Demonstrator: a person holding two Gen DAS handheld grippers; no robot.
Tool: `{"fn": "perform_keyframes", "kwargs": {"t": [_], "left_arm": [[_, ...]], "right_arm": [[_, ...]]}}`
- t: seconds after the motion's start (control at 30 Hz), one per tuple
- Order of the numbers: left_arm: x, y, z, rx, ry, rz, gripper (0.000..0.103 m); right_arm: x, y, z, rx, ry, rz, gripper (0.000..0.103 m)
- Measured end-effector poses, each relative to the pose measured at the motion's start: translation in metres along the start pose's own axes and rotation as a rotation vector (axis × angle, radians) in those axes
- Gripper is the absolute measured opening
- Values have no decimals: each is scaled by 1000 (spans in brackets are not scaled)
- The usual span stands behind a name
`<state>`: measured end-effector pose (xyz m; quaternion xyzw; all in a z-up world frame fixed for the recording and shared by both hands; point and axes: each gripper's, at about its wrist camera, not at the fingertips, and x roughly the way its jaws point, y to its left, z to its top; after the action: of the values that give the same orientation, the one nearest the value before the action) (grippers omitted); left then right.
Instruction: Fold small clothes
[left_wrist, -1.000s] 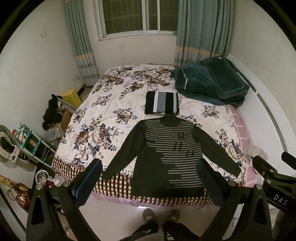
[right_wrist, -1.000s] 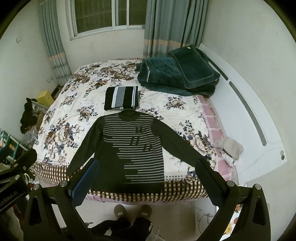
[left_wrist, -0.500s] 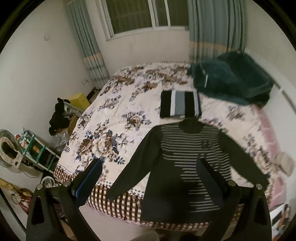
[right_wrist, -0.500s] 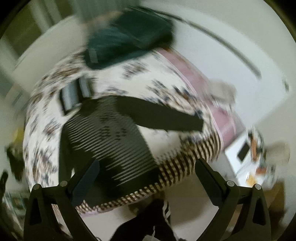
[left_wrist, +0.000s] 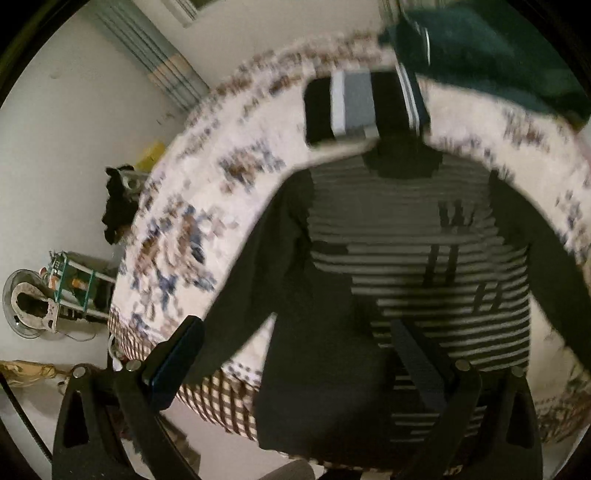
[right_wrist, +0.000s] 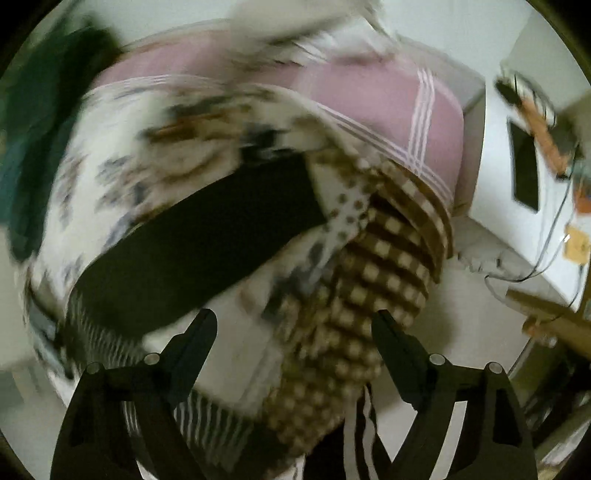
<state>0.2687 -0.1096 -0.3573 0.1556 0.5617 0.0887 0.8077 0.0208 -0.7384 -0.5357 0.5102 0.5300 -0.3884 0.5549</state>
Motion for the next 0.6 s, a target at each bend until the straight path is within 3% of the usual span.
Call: {"fn": "perform_keyframes", "kwargs": {"t": [0.17,0.33,0.37,0.4,0.43,0.47,0.5,0.6], "left_arm": [[50,-44,5,19,110,5,103],[73,-69,15,26,140,0,103],[76,-74,16,34,138,-1,103],[78,-77,18,43,136,0,103],[79,-78,19,49,133,-4,103],[81,-78,20,53,130,-8,103],[82,-78,21,57,129,-11,103],[83,-73,24,39,123,-34,103]], "right_arm": [[93,-31,60,173,23,51,87],[140,-13,92,134,-9,29,89],[141,-6,94,111,-29,29,85],[140,4,95,75,-53,50,65],[140,15,95,35,-58,41,51],[140,24,95,-2,-57,40,18],[138,34,96,-45,-49,51,9],[108,54,110,-104,-106,69,9]]}}
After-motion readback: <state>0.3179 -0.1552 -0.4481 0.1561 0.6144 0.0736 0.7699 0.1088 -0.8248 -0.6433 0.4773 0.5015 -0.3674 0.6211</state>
